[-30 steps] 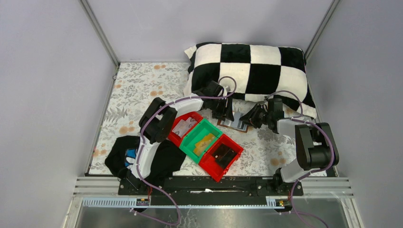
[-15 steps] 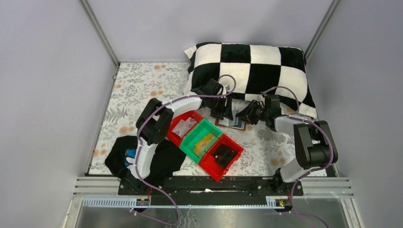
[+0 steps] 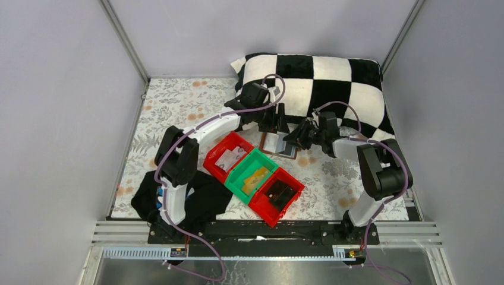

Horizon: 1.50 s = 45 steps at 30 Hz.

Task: Take the credit cards out of the card holder
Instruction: Remove the credit card from the card holder.

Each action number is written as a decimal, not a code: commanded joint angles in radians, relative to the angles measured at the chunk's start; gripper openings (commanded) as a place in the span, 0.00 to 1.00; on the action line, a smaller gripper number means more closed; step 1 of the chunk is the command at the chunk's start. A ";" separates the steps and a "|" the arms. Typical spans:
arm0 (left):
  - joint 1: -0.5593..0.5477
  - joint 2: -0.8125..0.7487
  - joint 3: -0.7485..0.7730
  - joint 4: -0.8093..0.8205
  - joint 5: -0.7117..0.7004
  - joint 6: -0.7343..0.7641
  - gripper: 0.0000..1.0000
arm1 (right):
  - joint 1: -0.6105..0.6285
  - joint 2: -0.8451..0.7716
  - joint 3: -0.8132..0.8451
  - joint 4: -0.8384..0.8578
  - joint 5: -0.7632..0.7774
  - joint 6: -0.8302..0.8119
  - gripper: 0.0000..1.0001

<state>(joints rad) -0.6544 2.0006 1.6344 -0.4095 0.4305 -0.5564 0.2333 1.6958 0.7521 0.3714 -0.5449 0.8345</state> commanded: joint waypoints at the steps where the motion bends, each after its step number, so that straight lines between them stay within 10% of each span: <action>1: 0.013 -0.074 0.023 0.035 -0.025 -0.020 0.66 | 0.027 0.039 0.066 0.078 -0.029 0.039 0.37; 19: 0.058 -0.102 -0.013 0.036 0.001 -0.022 0.67 | 0.109 0.198 0.233 0.097 -0.026 0.071 0.37; 45: 0.064 0.084 -0.087 0.072 0.023 -0.019 0.67 | -0.003 0.012 0.103 -0.346 0.344 -0.221 0.37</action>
<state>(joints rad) -0.5961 2.0998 1.5414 -0.3771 0.4335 -0.5770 0.2592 1.7668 0.8883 0.1303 -0.3164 0.6777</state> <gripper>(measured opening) 0.667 0.367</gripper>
